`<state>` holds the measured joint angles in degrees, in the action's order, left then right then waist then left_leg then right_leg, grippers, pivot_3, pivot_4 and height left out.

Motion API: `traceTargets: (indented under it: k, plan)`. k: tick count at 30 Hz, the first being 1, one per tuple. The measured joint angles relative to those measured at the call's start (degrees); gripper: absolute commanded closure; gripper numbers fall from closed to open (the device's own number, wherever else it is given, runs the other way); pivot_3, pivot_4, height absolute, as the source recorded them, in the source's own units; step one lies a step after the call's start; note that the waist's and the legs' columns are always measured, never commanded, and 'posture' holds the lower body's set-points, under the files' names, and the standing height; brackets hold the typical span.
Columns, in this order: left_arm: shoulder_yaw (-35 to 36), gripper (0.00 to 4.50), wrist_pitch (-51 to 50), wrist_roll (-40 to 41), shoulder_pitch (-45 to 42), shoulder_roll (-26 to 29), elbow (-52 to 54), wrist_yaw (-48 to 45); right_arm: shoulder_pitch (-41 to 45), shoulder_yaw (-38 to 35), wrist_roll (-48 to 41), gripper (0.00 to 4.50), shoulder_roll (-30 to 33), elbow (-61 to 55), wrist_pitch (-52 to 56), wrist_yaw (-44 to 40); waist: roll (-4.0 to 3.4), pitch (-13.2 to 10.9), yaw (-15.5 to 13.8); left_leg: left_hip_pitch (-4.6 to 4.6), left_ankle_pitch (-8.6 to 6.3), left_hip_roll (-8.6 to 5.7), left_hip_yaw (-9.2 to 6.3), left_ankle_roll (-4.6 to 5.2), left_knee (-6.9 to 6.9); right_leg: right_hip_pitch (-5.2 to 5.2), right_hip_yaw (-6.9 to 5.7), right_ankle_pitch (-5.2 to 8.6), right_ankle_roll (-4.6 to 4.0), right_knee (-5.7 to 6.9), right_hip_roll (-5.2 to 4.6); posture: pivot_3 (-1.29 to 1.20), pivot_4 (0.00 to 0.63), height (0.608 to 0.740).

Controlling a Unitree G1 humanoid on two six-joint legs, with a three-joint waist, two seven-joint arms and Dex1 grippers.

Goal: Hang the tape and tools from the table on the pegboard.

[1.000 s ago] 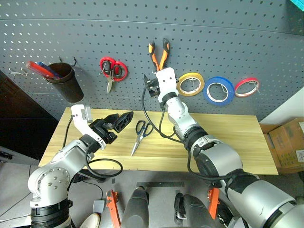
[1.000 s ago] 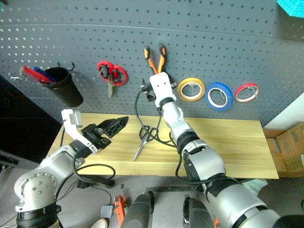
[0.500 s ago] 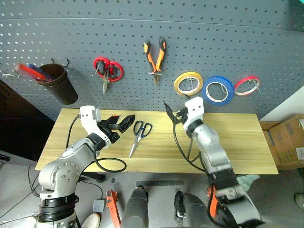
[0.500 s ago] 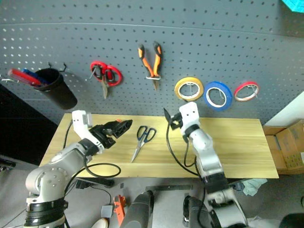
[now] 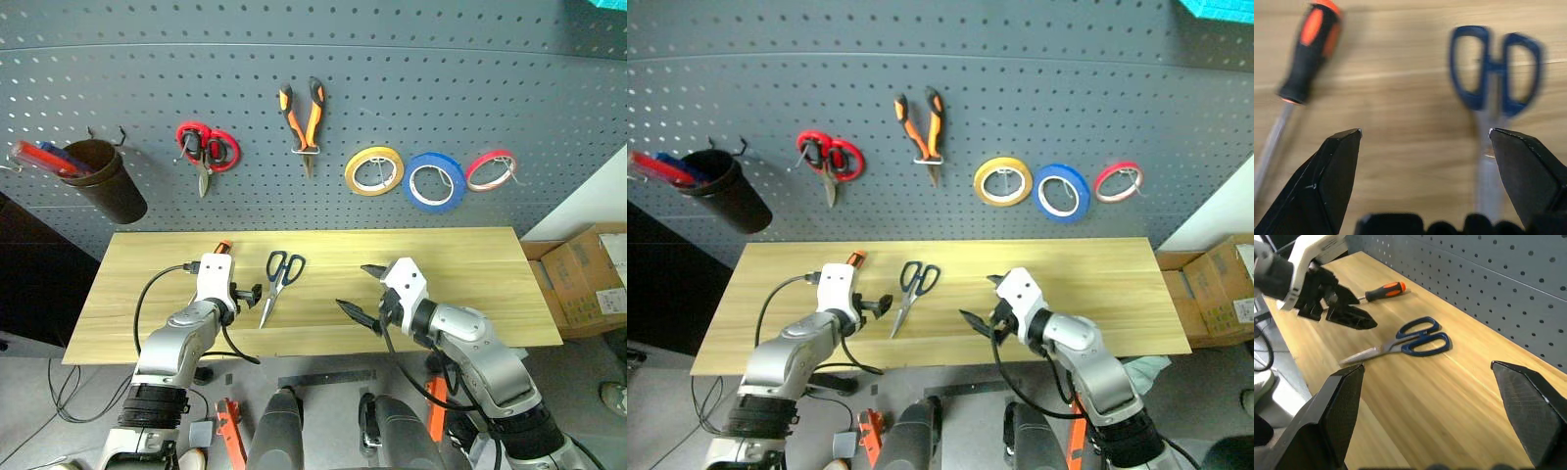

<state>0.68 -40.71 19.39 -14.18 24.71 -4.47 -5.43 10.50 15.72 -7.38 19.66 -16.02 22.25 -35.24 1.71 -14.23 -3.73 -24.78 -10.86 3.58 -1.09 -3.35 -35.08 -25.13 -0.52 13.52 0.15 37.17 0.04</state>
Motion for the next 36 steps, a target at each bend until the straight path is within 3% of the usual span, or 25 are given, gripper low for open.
traceTargets:
  k: [8, 20, 29, 36]
  plan:
    - [-0.94, 0.00, 1.21, -0.61, -2.82, -3.50, -7.03, -9.88, 0.04, 0.39, 0.37, 0.03, 0.74, -1.01, -2.82, -2.16, 0.07, -0.05, 0.64, 0.00, 0.01, -0.01, -0.07, 0.00, -0.10, 0.04, -0.04, 0.00, 0.01, 0.08, 0.02, 0.09, 0.254, 0.740]
    - [-1.61, 0.00, 1.61, -5.34, -9.24, -3.23, -15.59, -14.27, 1.82, 0.07, -1.26, 0.03, 0.10, -3.50, -0.08, -2.17, 0.08, -0.05, 1.92, 0.06, 0.01, -0.03, -0.14, 0.01, -0.16, 0.07, -0.04, -0.01, 0.03, 0.32, 0.03, 0.08, 0.259, 0.740]
    - [-2.95, 0.00, -1.07, -8.44, -10.03, -3.12, -15.54, -15.40, -1.13, 3.67, -0.16, 0.03, 7.45, -3.30, -3.21, -8.91, 0.07, -0.06, 2.33, 0.10, 0.00, -0.02, -0.13, 0.01, -0.84, 0.12, 0.01, 0.01, 0.01, 0.81, 0.01, 0.09, 0.267, 0.740]
    - [-2.89, 0.00, -3.03, -9.32, -8.69, -2.97, -13.02, -15.49, -1.45, 3.52, 0.69, 0.03, 8.25, -0.49, -6.48, -9.67, 0.07, -0.06, 2.33, 0.16, 0.00, -0.02, -0.13, 0.01, -0.83, 0.17, 0.01, 0.02, 0.00, 0.82, 0.01, 0.09, 0.265, 0.740]
